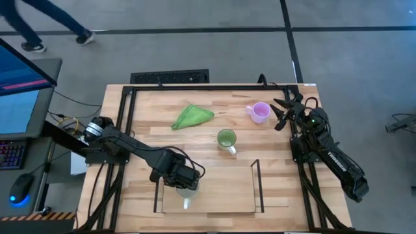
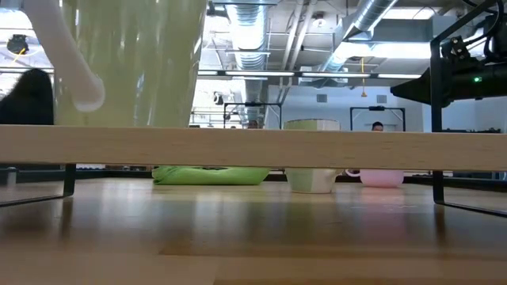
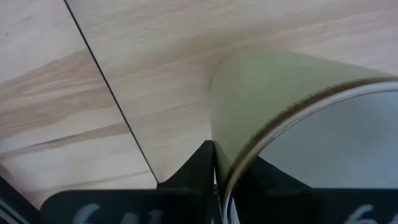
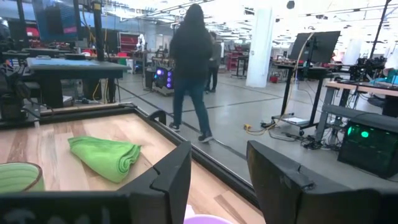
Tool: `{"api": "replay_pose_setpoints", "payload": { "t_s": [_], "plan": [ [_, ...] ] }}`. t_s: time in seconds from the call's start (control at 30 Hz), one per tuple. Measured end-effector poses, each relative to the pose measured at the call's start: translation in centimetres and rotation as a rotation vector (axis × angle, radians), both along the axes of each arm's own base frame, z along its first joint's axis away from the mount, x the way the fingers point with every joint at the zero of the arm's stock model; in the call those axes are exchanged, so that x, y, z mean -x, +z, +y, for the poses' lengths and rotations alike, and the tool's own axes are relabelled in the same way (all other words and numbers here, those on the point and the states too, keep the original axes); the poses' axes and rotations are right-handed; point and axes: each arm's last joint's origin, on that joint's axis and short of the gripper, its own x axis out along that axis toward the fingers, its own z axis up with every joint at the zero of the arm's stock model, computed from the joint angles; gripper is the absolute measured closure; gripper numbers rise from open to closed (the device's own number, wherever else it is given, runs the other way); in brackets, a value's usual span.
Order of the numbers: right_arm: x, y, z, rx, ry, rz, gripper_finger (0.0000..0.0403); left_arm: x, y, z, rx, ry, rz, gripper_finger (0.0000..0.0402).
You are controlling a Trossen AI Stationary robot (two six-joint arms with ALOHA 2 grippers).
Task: Stack small to large cups/mugs on shelf
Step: Put the light green mug on the shelf
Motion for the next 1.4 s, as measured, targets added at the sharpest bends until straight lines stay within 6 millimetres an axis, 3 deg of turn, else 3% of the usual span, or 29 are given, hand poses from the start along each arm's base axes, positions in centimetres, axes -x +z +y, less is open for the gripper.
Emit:
{"api": "replay_pose_setpoints", "payload": {
  "t_s": [1.4],
  "plan": [
    [0.00,0.00,0.00,-0.013,0.001,-0.009,0.0226,0.35,-0.03,-0.35,0.006,-0.003,0.024,0.0360]
  ]
}}
